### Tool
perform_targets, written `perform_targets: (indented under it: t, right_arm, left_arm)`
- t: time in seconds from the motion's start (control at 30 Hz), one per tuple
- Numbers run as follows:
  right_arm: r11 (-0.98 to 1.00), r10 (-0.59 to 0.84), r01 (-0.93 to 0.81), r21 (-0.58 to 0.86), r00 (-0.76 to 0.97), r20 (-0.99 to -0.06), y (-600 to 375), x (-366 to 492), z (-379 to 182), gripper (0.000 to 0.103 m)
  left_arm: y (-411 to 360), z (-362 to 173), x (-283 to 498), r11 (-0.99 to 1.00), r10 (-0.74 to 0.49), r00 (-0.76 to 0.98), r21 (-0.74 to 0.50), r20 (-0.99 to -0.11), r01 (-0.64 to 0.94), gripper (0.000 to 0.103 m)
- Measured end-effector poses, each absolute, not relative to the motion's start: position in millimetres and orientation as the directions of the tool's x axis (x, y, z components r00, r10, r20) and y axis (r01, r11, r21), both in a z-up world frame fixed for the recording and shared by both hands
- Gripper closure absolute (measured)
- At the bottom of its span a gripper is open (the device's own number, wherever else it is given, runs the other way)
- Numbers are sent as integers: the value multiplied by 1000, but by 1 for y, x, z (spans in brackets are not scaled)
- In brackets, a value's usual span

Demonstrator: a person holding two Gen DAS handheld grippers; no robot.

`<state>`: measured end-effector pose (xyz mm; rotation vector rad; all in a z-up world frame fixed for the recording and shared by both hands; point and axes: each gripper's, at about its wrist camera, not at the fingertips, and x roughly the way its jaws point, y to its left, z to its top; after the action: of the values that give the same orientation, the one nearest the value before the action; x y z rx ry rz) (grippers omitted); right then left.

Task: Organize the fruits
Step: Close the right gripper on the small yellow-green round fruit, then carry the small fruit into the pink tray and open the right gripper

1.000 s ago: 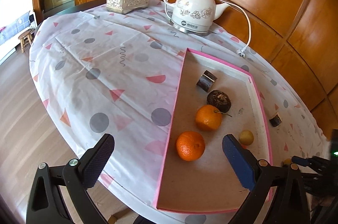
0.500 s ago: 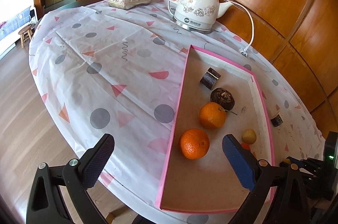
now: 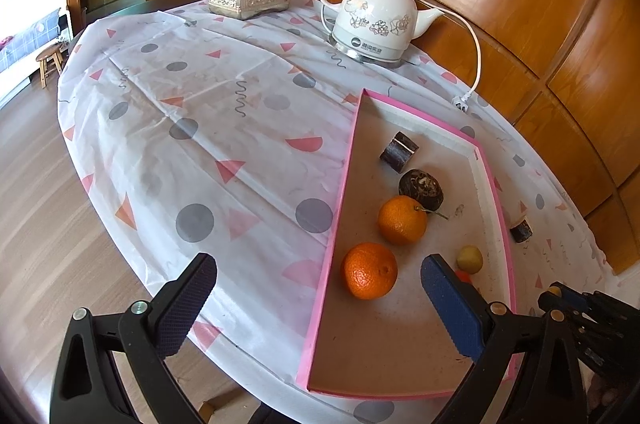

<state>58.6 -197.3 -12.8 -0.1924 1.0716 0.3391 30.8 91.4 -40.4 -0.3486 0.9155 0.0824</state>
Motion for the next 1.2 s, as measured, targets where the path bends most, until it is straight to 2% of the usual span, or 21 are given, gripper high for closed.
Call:
perform_targets:
  t: [0.27,0.6,0.7,0.8,1.2]
  right_arm:
    - [884,338,-442,150,387,-858,-143,57,-1,78]
    - [849,419,-466,248,308,-854,-93,71,-15,77]
    - [847,421,-467,253,299,-856,-85,73,-21,77]
    - [848,420,-464,255,296,-858,-81,73,-25,71]
    - [897,345,-410,166,414,-842,-107,55,-2,70]
  left_arm:
    - [93,-43,30,937,-80,606,-267,-791,-224,0]
    - [102,-46,28,929,-70,604,-272,-794,-250,0]
    - [106,-47,27,926,-65,603,-274,-795,-261,0]
    - [107,-50,27,923,-65,598,-275,-799,-268,1]
    - [101,-47,26,932,-72,605,-270,-793,-244,1]
